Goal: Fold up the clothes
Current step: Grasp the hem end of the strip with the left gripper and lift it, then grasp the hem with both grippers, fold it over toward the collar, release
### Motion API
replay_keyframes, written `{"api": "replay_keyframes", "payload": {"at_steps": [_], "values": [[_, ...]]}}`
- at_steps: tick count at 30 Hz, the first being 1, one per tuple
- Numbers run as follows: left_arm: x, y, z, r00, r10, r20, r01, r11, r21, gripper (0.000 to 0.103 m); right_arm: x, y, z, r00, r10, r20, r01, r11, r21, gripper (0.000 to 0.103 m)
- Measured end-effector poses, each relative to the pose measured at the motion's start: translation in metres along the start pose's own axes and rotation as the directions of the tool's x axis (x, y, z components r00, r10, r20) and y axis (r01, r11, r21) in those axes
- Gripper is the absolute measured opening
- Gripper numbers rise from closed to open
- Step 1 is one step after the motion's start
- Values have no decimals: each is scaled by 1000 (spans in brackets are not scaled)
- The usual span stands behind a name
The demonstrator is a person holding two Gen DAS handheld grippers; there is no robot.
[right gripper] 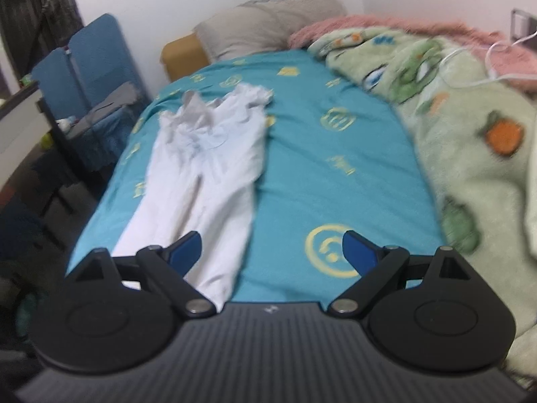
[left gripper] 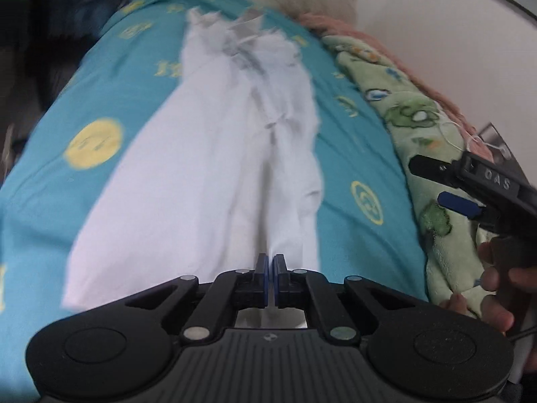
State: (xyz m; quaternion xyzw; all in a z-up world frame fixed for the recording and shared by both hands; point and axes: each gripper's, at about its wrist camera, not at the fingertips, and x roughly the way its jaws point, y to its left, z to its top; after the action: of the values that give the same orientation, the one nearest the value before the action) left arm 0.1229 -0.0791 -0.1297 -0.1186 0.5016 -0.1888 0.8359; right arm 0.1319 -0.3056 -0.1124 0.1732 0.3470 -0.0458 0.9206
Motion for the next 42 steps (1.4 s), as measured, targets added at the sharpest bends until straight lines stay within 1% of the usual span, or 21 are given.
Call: {"api": "replay_keyframes", "payload": {"at_steps": [2,4,5,6,7,9,11,14,17,19,22,24,25,26,27,28,29,32,35,38,42], "values": [[-13,22,1,999,37,-29,-38,998,-40,4,6,3,-6,996,62,-63,-60,997,39,92],[-24,47,7,998,58,-18,-59,992,-112,13,20,3,-16,977,133,-169,-112,985,130,92],[-28,59,12,999,50,5,-49,984,-172,26,29,2,-22,960,167,-223,-127,974,186,91],[-32,71,19,998,49,29,-41,974,-222,46,36,1,-28,945,186,-268,-124,964,234,90],[-32,80,26,996,71,49,-57,968,-246,54,42,0,-33,934,189,-303,-108,958,265,84],[-24,89,42,983,172,63,-151,957,-249,74,55,-3,-44,908,198,-370,-74,943,325,77],[-9,99,53,971,237,36,-220,943,-250,77,62,1,-52,889,207,-408,-65,940,335,77],[20,116,55,967,246,-68,-255,920,-298,77,69,10,-60,867,217,-449,-69,944,323,76],[24,112,52,978,189,-93,-209,933,-293,83,74,20,-67,839,253,-482,-103,944,315,74],[24,107,50,984,148,-102,-171,944,-280,81,75,24,-71,813,300,-499,-140,932,333,67],[23,99,44,984,112,-135,-145,952,-270,65,72,31,-74,801,294,-521,-146,941,307,67],[22,95,37,982,100,-159,-140,953,-268,41,70,40,-76,796,268,-543,-148,956,254,67],[22,93,35,979,106,-173,-149,954,-259,36,69,47,-76,794,243,-557,-154,967,203,67],[21,92,35,976,119,-183,-162,956,-246,25,69,54,-77,793,218,-569,-159,975,152,66],[20,91,36,973,131,-193,-175,957,-233,13,68,60,-77,792,195,-579,-162,981,108,57],[19,90,36,969,143,-202,-187,957,-220,12,67,64,-77,791,175,-587,-161,984,76,28],[17,89,37,967,150,-204,-194,958,-214,8,65,68,-77,790,154,-594,-160,986,43,14],[-8,86,41,983,119,-137,-153,950,-272,5,43,67,-54,824,174,-540,-176,983,47,5],[-50,83,50,999,24,-21,-31,927,-375,5,16,62,-26,860,211,-464,-200,977,74,5],[-94,69,62,995,-30,96,66,914,-400,4,-19,60,6,894,251,-370,-233,968,93,5],[-144,39,64,979,-45,200,119,918,-378,4,-76,55,45,925,294,-239,-279,956,96,4]]}}
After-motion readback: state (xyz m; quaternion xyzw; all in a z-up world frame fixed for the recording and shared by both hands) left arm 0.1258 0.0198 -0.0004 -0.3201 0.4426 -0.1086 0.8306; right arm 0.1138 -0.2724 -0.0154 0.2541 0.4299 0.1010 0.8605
